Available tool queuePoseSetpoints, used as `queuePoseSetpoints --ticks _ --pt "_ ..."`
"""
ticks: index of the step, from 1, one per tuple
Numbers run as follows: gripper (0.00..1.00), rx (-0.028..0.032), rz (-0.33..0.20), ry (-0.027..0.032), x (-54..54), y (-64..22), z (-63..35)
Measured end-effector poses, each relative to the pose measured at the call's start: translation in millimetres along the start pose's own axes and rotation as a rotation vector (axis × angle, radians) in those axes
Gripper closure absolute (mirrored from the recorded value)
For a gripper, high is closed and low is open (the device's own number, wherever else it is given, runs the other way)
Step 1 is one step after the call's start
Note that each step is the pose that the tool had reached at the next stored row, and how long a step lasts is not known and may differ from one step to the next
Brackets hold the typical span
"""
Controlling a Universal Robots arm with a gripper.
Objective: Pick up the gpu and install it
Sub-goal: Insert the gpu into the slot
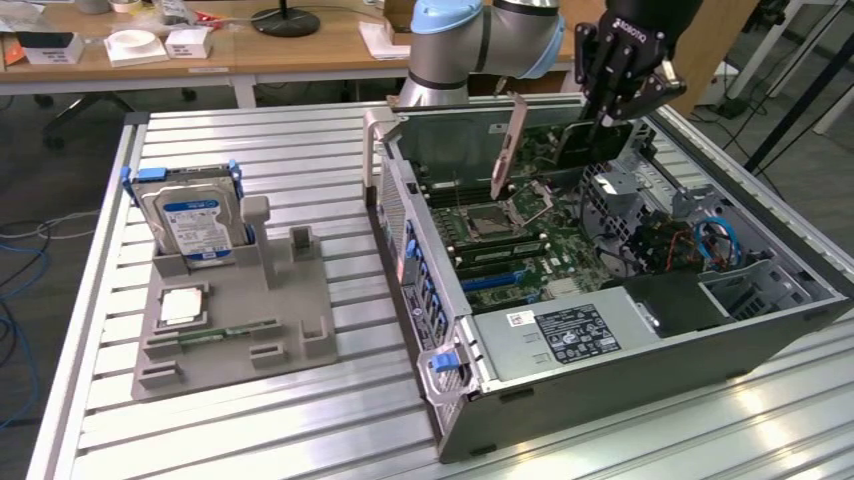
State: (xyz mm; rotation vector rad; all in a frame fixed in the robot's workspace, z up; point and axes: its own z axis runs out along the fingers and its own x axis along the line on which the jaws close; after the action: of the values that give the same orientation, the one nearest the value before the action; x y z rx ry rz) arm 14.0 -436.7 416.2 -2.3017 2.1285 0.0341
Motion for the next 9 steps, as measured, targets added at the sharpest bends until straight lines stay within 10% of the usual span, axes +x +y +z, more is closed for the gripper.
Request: queuePoseSetpoints --ticks 9 --pt "0.74 0.0000 0.000 0.0000 0.0 0.0 2.7"
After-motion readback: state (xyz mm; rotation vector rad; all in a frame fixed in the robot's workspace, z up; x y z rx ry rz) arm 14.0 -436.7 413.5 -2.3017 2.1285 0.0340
